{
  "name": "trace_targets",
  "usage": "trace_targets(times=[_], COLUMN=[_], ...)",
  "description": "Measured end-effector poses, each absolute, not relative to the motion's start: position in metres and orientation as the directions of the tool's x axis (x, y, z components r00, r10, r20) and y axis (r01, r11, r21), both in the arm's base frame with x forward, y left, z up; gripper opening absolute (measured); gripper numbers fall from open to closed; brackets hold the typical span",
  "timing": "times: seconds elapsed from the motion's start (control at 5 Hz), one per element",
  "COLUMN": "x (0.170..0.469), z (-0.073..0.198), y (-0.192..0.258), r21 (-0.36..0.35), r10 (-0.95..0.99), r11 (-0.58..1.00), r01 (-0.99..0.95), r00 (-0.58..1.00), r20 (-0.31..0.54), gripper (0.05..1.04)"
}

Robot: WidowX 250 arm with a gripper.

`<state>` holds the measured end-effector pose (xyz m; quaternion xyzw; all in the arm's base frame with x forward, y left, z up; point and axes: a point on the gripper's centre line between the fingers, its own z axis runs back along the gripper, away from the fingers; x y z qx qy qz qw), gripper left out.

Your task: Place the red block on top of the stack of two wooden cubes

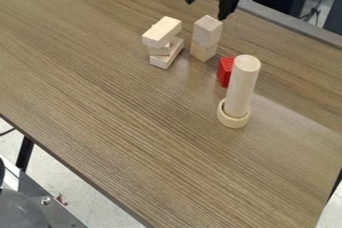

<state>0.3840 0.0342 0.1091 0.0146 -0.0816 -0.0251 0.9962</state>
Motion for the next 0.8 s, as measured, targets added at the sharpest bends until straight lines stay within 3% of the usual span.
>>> trace_targets(times=[0.4,0.8], x=[0.379,0.374], z=[0.086,0.095], y=[0.029,0.015], r21=[0.033,0.053], r10=[-0.02,0.03], r11=[0.999,0.998], r01=[0.016,-0.04], r00=[0.993,0.982], r20=[0.119,0.185], gripper=[0.999,0.999])
